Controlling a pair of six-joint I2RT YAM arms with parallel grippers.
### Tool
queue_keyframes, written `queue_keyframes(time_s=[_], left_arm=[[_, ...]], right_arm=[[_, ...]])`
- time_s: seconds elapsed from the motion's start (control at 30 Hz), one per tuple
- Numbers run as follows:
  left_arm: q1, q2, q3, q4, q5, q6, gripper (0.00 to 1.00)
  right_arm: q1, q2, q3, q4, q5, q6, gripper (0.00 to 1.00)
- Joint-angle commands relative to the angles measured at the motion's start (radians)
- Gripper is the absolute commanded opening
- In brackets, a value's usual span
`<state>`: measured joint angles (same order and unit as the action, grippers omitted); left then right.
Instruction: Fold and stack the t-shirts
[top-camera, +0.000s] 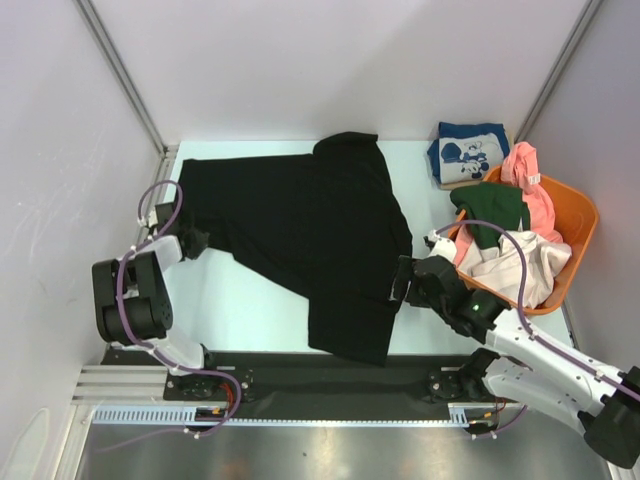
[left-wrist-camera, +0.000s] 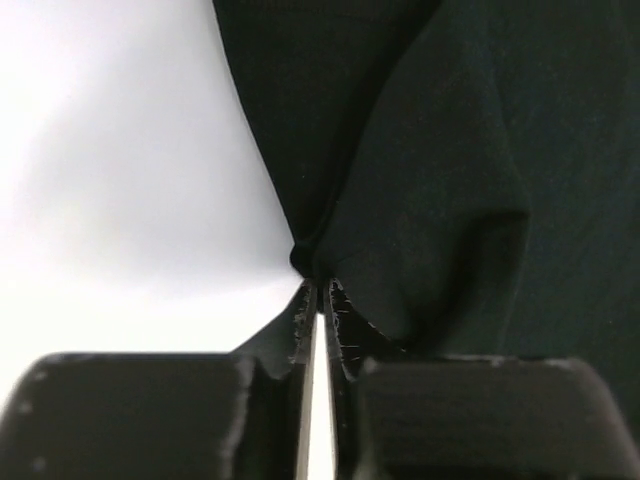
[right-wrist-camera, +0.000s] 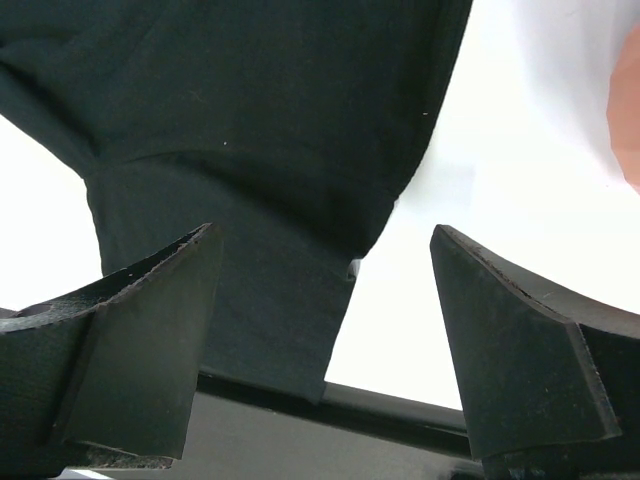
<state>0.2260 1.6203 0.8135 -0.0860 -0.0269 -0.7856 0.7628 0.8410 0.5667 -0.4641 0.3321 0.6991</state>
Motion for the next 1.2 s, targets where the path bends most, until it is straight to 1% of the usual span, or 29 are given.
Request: queue_keyframes(time_s=[0.0, 0.03, 0.07, 0.27, 0.37, 0.5, 0.53, 0.6, 0.63, 0.67, 0.73, 0.77, 0.8, 0.87, 0.9, 0.97, 1.03, 1.13, 1.17], left_arm=[[0.007, -0.085, 0.007, -0.007, -0.047, -0.004, 0.06], [0.009, -0.095, 0.006, -0.015, -0.054, -0.003, 0.05], [0.009, -0.111, 0.003, -0.021, -0.059, 0.0, 0.0], [0.033, -0.19, -0.039, -0.07, -0.074, -0.01, 0.0], [0.056, -0.296, -0.091, -0.121, -0.068, -0.014, 0.0], [0.131, -0.476, -0.186, -0.214, -0.018, -0.003, 0.0], [0.142, -0.549, -0.201, -0.239, -0.012, 0.005, 0.0], [0.17, -0.627, -0.241, -0.306, -0.004, 0.022, 0.0], [0.179, -0.698, -0.252, -0.328, 0.002, 0.028, 0.0], [0.187, -0.73, -0.273, -0.366, 0.019, 0.035, 0.01], [0.211, -0.79, -0.29, -0.4, 0.045, 0.039, 0.01], [0.22, -0.836, -0.307, -0.414, 0.057, 0.04, 0.01], [0.236, -0.858, -0.313, -0.437, 0.088, 0.037, 0.01], [0.237, -0.887, -0.323, -0.442, 0.126, 0.028, 0.02], [0.239, -0.904, -0.321, -0.469, 0.16, 0.011, 0.02], [0.24, -0.928, -0.32, -0.491, 0.183, 0.003, 0.01], [0.242, -0.947, -0.318, -0.5, 0.186, 0.005, 0.01], [0.24, -0.959, -0.32, -0.502, 0.197, 0.005, 0.02], [0.24, -0.958, -0.318, -0.501, 0.2, 0.006, 0.02]], right_arm=[[-0.003, -0.034, 0.005, -0.028, 0.018, 0.005, 0.89], [-0.002, -0.037, 0.005, -0.031, 0.015, 0.005, 0.89], [0.0, -0.04, 0.004, -0.031, 0.016, 0.01, 0.89], [0.001, -0.056, -0.001, -0.05, 0.005, 0.023, 0.88], [0.012, -0.059, -0.004, -0.073, -0.004, 0.051, 0.88], [0.036, -0.046, -0.016, -0.168, -0.011, 0.173, 0.89], [0.049, -0.04, -0.028, -0.185, -0.016, 0.235, 0.89], [0.108, -0.025, -0.042, -0.228, -0.025, 0.293, 0.89], [0.136, -0.017, -0.048, -0.234, -0.03, 0.337, 0.89], [0.204, -0.008, -0.062, -0.248, -0.028, 0.37, 0.89], [0.275, 0.027, -0.071, -0.249, -0.021, 0.417, 0.89], [0.317, 0.044, -0.079, -0.245, -0.013, 0.468, 0.9], [0.379, 0.081, -0.086, -0.228, -0.011, 0.49, 0.9], [0.45, 0.121, -0.088, -0.214, 0.002, 0.561, 0.89], [0.516, 0.156, -0.085, -0.211, 0.011, 0.589, 0.89], [0.565, 0.184, -0.083, -0.193, 0.028, 0.655, 0.89], [0.613, 0.225, -0.093, -0.168, 0.031, 0.681, 0.88], [0.627, 0.276, -0.106, -0.098, 0.042, 0.691, 0.85], [0.629, 0.283, -0.111, -0.05, 0.05, 0.685, 0.84]])
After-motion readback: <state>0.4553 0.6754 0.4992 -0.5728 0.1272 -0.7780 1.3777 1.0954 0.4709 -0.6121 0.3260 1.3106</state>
